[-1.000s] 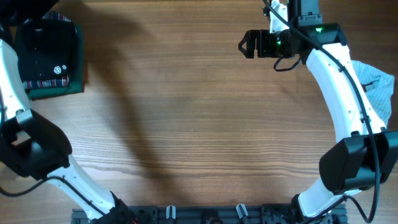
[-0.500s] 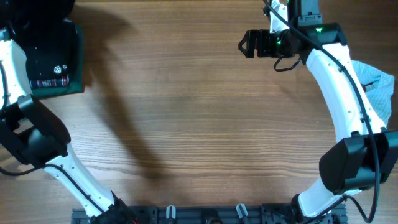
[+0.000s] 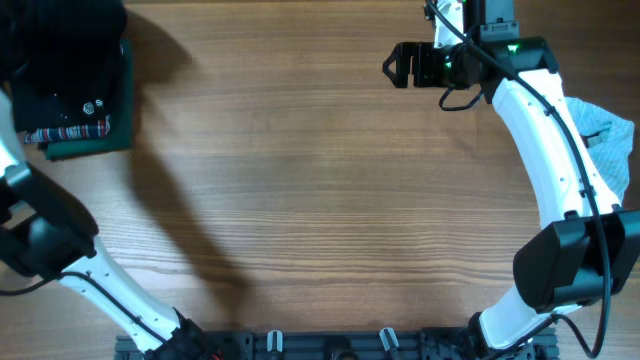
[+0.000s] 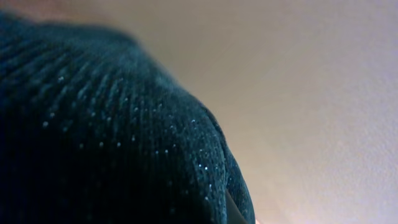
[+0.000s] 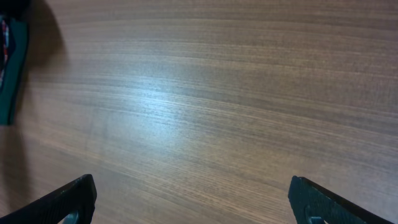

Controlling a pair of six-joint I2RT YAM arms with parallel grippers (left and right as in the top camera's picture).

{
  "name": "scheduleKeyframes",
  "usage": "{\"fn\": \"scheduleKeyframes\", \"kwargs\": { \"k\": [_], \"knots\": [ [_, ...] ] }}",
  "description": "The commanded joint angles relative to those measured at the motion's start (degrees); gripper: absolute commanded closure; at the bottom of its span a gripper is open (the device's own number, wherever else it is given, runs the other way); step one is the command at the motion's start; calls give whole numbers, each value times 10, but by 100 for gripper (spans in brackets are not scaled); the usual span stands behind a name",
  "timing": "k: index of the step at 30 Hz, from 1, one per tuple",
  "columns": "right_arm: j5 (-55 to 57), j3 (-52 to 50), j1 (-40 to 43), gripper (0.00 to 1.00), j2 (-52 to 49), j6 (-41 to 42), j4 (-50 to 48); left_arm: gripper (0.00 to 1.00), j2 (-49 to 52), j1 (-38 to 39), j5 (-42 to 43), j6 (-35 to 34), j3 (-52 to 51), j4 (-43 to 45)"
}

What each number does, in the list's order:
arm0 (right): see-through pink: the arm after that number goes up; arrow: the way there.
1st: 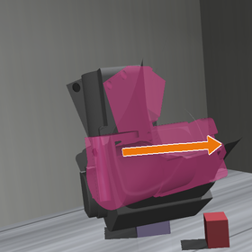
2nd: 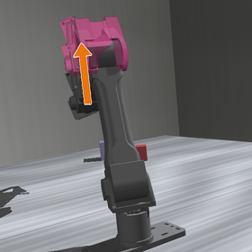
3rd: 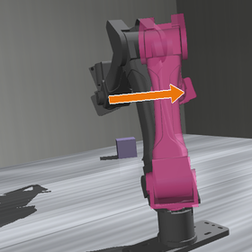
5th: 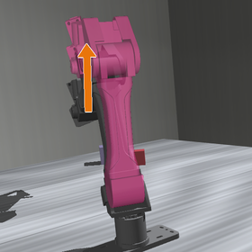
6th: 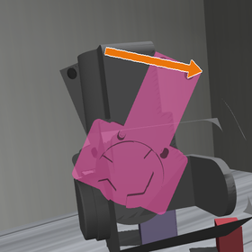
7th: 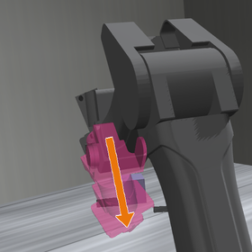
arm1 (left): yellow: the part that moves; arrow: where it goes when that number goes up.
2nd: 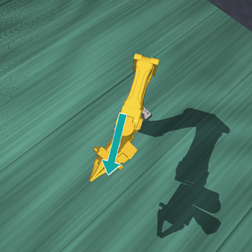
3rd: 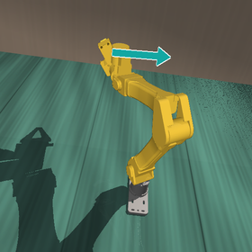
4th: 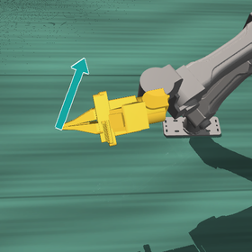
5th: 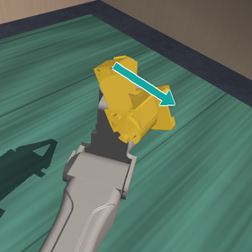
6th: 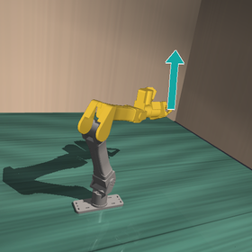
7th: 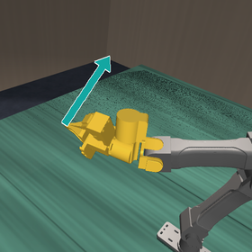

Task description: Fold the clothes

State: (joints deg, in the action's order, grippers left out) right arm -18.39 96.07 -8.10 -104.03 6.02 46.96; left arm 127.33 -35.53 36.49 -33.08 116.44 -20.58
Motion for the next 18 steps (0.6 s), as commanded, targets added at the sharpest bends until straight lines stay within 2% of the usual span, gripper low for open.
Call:
{"fn": "scheduleKeyframes", "kwargs": {
  "k": [1, 6, 12, 14, 18],
  "knots": [
    [-11, -2, -1, 0, -9, 6, -12, 96, -9, -41, 56, -8, 13, -58],
    [-11, -2, -1, 1, -9, 16, -26, 96, -9, -61, 85, 12, 13, -158],
    [-11, -2, -1, 0, -9, 16, -28, 96, -9, -59, 83, 110, 13, -296],
    [-11, -2, -1, 0, -9, 16, -28, 96, -9, -59, 59, 135, 13, -338],
    [-11, -2, -1, 0, -9, 14, -28, 96, -9, -68, -62, 149, 13, -406]
  ]
}}
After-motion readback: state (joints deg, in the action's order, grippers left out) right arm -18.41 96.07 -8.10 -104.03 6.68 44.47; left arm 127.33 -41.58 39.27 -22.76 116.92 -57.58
